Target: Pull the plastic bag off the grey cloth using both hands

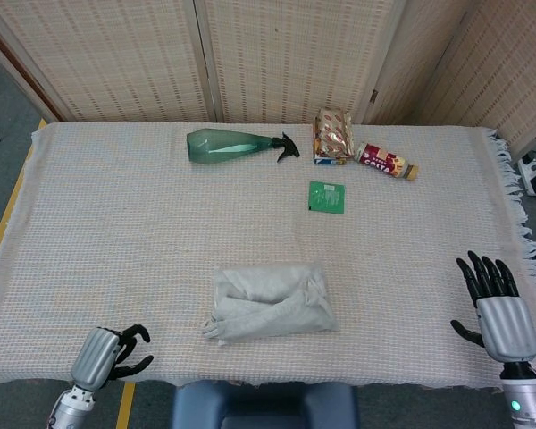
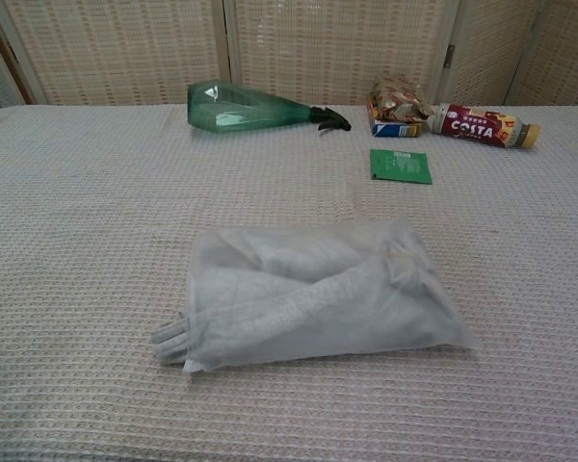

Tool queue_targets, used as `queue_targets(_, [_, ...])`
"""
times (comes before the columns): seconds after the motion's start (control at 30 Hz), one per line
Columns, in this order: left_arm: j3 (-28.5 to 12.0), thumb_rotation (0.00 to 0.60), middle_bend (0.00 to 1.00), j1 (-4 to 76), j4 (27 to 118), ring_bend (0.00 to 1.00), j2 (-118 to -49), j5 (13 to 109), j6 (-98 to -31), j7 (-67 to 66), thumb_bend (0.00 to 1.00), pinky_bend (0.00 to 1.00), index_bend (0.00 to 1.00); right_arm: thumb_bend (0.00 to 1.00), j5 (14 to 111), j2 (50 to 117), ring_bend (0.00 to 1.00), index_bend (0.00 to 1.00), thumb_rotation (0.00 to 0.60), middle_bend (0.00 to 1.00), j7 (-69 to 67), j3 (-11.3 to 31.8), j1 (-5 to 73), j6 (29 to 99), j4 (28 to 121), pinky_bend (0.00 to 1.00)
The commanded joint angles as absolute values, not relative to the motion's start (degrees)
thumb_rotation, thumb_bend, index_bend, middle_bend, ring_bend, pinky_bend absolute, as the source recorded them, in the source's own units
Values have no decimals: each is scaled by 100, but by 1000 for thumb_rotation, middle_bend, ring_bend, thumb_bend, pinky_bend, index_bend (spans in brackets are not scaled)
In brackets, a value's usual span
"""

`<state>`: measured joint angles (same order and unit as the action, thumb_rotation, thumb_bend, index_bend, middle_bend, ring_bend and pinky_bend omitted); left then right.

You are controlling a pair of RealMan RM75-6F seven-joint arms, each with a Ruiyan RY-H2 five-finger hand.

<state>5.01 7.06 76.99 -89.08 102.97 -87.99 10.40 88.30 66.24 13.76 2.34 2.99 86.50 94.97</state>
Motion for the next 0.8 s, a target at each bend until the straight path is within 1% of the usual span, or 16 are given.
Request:
queue_targets(0.03, [459, 600, 1000, 896, 7507, 1000, -9231, 10261, -8479, 900, 249, 1000, 543, 9, 8825, 6617, 0, 0, 600, 0, 1380, 223, 304, 8628, 9504, 0])
queue_targets(0.3, [281, 600, 1000, 1138, 6877, 1000, -10018, 10187, -8295, 530, 264, 1000, 482, 8, 8812, 6559, 0, 0, 600, 0, 1305, 213, 311, 8586, 9523, 0])
queue_targets(0.37, [264, 600, 1000, 1186, 6760, 1000, -10159, 10170, -8251, 457, 270, 1000, 440, 8, 8812, 6545, 0, 0, 600, 0, 1286, 212, 312, 8582, 9530, 0])
queue_targets(0.43, [262, 600, 1000, 1238, 6663, 1000, -10301, 10145, -8188, 392, 275, 1000, 420, 7, 8816, 6532, 0, 0, 600, 0, 1267, 213, 311, 8587, 9537, 0])
queue_targets(0.8, [212, 600, 1000, 1412, 5894, 1000, -11068, 10214, -8447, 376, 286, 1000, 465, 9, 8823, 6476, 0, 0, 600, 0, 1199, 209, 308, 8586, 9565, 0])
